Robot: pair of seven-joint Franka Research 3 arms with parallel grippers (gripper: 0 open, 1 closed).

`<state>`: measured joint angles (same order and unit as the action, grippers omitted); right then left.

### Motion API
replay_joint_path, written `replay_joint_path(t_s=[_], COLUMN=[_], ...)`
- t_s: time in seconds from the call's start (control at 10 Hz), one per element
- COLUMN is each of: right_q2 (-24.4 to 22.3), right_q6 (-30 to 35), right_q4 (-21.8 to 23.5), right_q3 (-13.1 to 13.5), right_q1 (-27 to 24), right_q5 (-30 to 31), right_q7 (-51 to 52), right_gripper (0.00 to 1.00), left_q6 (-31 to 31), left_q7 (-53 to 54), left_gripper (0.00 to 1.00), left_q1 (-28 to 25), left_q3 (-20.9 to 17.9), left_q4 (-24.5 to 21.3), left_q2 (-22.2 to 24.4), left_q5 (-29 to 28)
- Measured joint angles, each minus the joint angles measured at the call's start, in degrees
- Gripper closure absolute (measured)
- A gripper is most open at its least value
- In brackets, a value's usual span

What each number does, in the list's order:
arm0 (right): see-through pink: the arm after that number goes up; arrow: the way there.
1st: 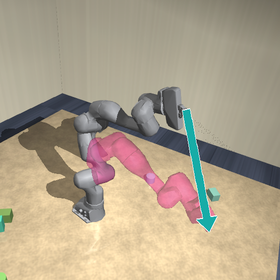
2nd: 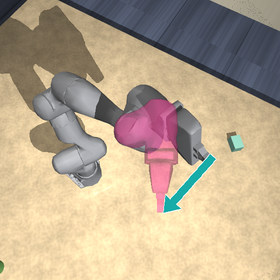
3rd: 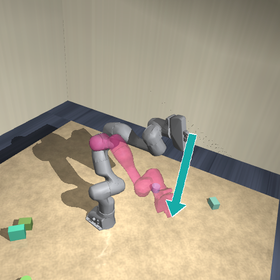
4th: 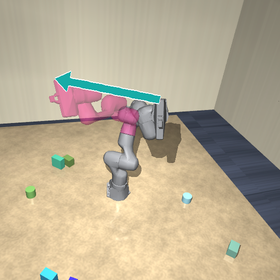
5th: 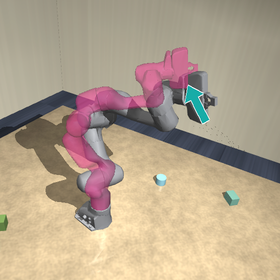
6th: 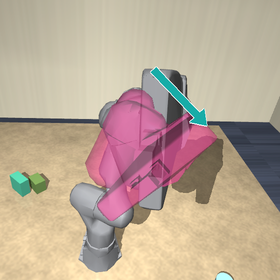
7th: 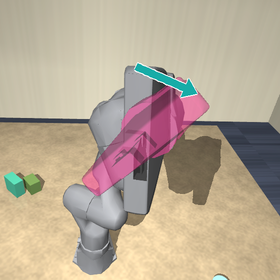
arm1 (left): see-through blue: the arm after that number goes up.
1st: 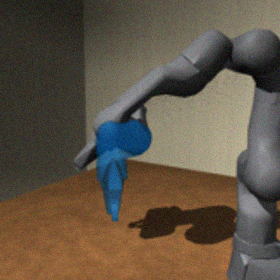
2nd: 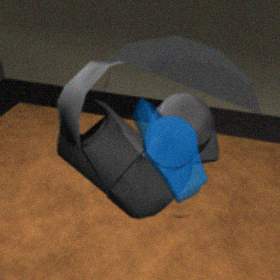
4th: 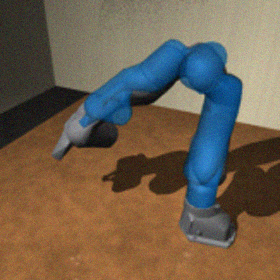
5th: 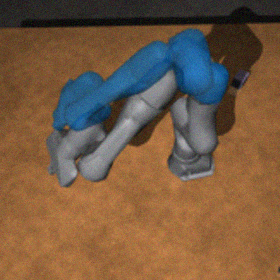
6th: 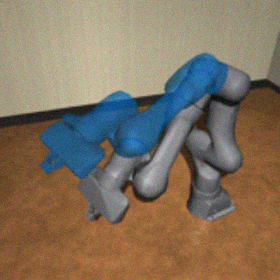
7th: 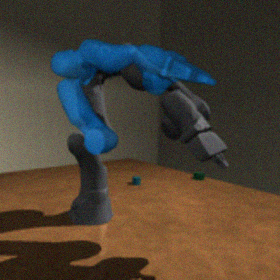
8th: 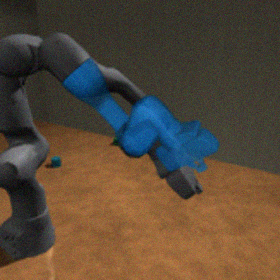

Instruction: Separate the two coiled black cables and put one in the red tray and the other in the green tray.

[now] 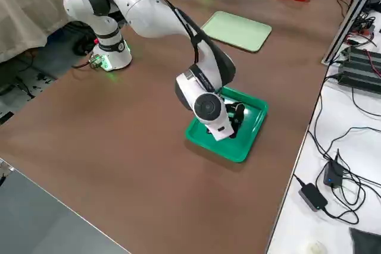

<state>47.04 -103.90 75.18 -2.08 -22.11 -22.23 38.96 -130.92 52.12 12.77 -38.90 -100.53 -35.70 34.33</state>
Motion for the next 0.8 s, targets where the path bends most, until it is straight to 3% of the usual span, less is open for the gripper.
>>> replay_joint_path(t_s=[0.2, 0.4, 0.8], right_q2=[-1.4, -5.2, -16.6], right_q6=[2.2, 9.2, 12.6], right_q4=[-2.5, -7.2, -9.5], right_q3=[-0.6, -0.7, -0.7], right_q1=[1.2, 3.5, 7.3], right_q5=[4.0, 5.6, 9.0], right_q7=[0.1, -1.7, -18.3], right_gripper=[0.0, 0.0, 0.0], left_q6=[-1.0, -2.4, -2.4], left_q7=[0.8, 1.6, 2.1], left_gripper=[0.78, 0.78, 0.75], left_q1=[-0.6, -1.3, -1.3], left_q3=[0.0, 0.0, 0.7], left_q4=[1.4, 2.1, 2.1], left_q2=[-3.0, -4.6, -5.0], left_q5=[3.8, 5.0, 5.3])
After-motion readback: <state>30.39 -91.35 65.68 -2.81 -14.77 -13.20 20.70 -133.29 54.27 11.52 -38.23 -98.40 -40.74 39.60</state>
